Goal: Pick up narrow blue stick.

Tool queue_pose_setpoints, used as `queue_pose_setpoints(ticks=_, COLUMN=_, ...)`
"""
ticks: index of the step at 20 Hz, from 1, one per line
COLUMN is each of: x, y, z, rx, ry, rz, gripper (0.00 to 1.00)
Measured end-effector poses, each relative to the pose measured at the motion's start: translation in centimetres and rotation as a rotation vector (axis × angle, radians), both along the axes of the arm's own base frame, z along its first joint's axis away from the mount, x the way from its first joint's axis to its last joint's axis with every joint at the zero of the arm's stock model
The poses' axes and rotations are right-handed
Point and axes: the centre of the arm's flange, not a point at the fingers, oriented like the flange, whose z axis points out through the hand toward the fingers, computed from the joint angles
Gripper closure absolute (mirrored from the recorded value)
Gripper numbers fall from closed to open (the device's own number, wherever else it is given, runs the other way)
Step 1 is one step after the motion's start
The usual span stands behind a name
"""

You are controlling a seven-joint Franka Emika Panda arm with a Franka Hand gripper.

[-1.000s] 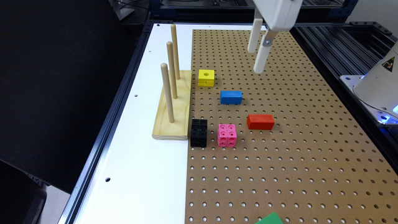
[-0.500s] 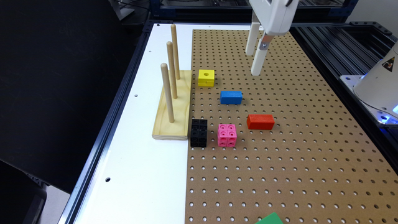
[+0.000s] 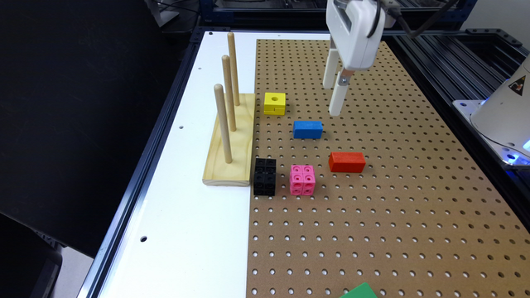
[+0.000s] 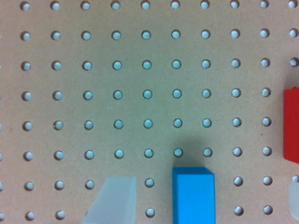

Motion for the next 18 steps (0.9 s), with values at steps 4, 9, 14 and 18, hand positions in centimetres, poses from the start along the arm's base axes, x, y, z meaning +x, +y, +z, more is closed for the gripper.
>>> queue_pose_setpoints(ticks=4, x=-0.1, y=0.0, z=-1.3, rx=0.001, ry=0.011, rz=0.0, gripper=0.0)
queue_pose_setpoints(ticks=9, x=0.2, y=0.0, z=-3.8, rx=0.004, ry=0.006, rz=-0.002, gripper=0.0)
queue_pose_setpoints(ticks=14, x=0.9, y=0.1, z=-3.5, rx=0.005, ry=-0.012, rz=-0.001, gripper=0.0)
queue_pose_setpoints(ticks=18, x=1.6, y=0.1, z=-3.1, rx=0.007, ry=-0.024, rz=-0.001, gripper=0.0)
